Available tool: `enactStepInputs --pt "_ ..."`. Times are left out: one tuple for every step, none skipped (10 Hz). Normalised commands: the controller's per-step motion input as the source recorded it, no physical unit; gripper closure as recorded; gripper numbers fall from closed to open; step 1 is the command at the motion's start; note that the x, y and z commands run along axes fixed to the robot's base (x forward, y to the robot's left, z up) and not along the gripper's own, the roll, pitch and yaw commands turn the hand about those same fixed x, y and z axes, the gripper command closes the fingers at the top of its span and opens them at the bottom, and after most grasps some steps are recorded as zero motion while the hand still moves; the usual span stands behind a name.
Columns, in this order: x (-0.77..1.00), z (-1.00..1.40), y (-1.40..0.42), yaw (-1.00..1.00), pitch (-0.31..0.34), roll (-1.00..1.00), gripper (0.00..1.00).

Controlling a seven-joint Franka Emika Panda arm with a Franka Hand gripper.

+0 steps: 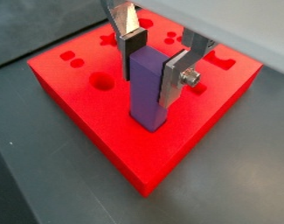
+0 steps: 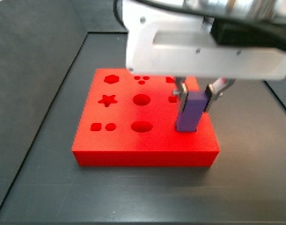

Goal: Insert the rectangle object.

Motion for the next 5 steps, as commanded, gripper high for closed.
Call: enactStepInputs --pt "0.01 -0.47 0.0 0.0 -0.079 0.0 1.0" --pt "0.0 -0.41 0.0 0.0 -0.071 0.0 1.0" --pt "0.0 -0.23 -0.01 0.0 -0.053 0.02 1.0" --pt "0.0 0.0 0.0 0.0 0.0 0.0 1.0" --pt "0.0 0.0 0.0 0.0 0.0 0.0 1.0"
